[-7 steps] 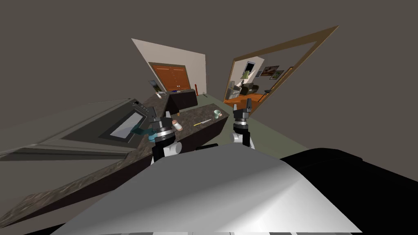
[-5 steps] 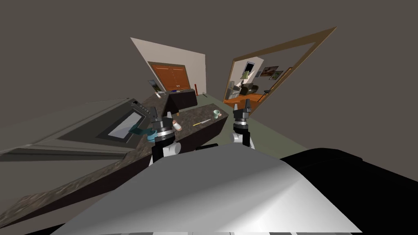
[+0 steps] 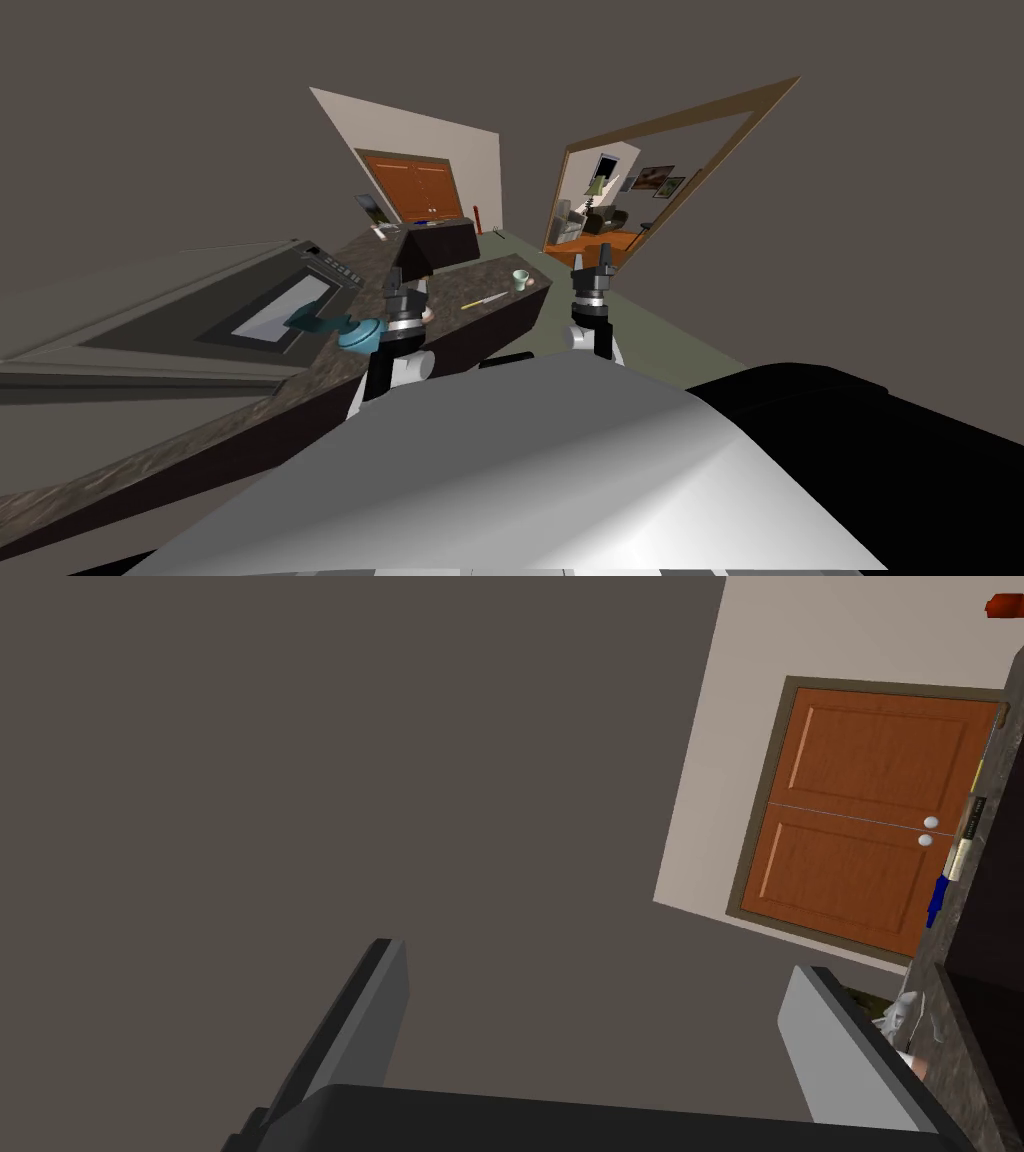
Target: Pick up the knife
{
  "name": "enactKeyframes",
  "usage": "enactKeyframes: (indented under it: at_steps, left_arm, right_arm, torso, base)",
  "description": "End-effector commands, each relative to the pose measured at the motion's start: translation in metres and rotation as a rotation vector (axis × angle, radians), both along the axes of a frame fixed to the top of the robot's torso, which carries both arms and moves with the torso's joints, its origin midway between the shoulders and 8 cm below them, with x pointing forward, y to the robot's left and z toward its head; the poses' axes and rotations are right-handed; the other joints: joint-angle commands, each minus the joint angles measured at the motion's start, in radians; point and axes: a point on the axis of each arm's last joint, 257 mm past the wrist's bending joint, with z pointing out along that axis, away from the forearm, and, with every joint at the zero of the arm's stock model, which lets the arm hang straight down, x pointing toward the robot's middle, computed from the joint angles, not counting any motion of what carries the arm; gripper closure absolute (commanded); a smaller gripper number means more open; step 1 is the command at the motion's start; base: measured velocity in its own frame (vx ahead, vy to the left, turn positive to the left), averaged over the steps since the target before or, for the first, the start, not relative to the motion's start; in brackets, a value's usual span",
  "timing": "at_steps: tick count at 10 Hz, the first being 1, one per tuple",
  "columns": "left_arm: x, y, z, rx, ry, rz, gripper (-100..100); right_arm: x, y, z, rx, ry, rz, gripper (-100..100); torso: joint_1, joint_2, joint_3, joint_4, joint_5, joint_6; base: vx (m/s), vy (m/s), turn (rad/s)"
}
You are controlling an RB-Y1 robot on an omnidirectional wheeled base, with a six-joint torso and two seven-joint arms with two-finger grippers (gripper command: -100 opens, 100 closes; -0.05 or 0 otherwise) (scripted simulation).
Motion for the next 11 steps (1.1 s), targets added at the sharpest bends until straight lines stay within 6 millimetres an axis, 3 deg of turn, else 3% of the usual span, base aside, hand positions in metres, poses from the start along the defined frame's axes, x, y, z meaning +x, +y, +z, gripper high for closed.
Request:
enactKeyframes:
  at_steps: [1,11]
  left_arm:
    - [0.011,0.008,-0.023,0.019,0.078,-0.005,-100]
    - [0.048,0.057,-0.104,0.068,0.382,0.029,-100]
  right_arm:
    - [0.0,0.0,0.0,0.0,0.0,0.0,0]
    - [0.0,0.0,0.0,0.0,0.0,0.0,0]
  torso:
    - [0.0,0.0,0.0,0.0,0.0,0.0]
    - [0.004,-0.001,-0.001,0.0,0.001,0.0]
  base:
    - [-0.005,-0.195,-0.032]
    - [0.001,-0.128,-0.017]
